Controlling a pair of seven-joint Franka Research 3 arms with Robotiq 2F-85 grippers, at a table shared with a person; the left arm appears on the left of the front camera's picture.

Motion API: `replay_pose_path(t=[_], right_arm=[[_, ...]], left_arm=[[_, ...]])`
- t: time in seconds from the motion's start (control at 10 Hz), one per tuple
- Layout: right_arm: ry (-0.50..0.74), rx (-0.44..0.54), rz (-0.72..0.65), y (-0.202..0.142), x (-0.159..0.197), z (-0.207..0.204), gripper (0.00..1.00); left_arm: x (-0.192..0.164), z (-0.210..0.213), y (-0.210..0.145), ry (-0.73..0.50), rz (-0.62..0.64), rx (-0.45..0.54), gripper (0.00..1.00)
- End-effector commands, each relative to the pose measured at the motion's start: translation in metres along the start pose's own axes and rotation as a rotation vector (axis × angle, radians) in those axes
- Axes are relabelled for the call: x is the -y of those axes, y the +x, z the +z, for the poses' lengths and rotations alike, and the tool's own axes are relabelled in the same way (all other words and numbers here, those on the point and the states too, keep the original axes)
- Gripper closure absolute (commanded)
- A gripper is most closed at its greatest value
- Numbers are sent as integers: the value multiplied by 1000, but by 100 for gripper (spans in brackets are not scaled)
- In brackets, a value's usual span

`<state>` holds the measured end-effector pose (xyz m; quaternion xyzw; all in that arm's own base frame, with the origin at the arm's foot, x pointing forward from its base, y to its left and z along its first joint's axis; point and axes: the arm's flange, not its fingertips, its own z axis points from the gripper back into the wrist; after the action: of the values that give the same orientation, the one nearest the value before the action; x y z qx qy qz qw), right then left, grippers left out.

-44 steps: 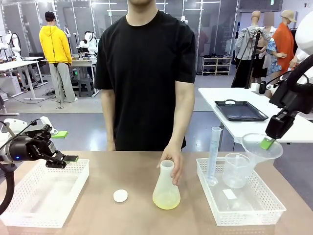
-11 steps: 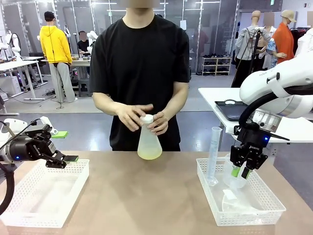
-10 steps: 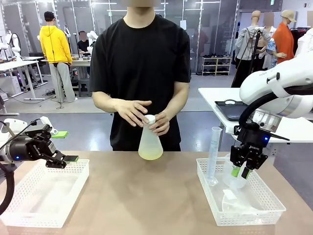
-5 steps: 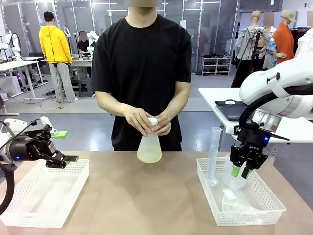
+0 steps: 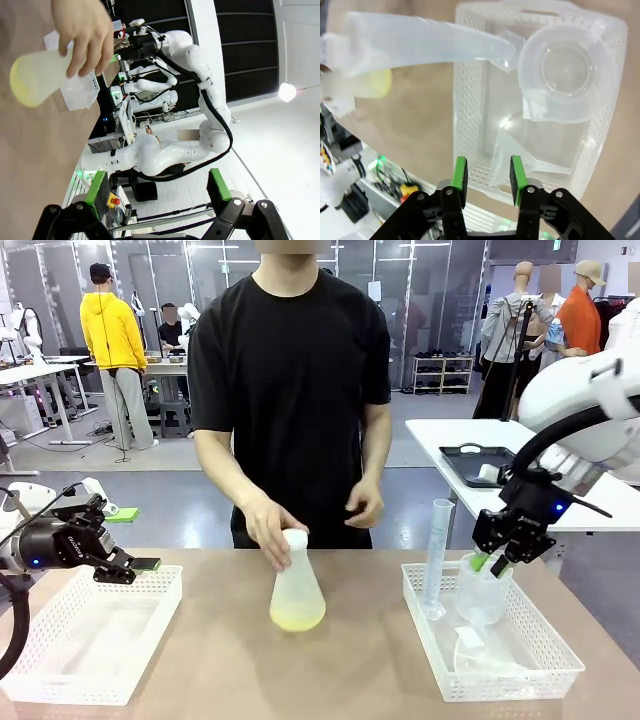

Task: Prepare the solutions needed for the experiment.
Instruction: When the human places the Big flask in the center of the table, pick up the Big flask and place it in the left Organizing basket.

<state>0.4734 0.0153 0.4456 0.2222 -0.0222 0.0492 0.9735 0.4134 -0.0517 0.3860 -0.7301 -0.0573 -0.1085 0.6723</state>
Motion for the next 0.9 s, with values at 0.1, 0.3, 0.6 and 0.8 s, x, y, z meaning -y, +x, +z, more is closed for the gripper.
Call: replay_pose_path(t=[0.1, 0.3, 0.6, 0.8], right_arm=[[214, 200, 27, -38, -13, 14, 55], [371, 197, 67, -56, -12, 31, 52], [610, 213, 91, -76, 2, 43, 18], [742, 199, -1, -78, 14, 37, 18]], left_arm=[[3, -1, 1, -15, -6, 4, 0], [3, -1, 1, -15, -6, 4, 0], [3, -1, 1, -15, -6, 4, 0], [3, -1, 1, -15, -6, 4, 0]])
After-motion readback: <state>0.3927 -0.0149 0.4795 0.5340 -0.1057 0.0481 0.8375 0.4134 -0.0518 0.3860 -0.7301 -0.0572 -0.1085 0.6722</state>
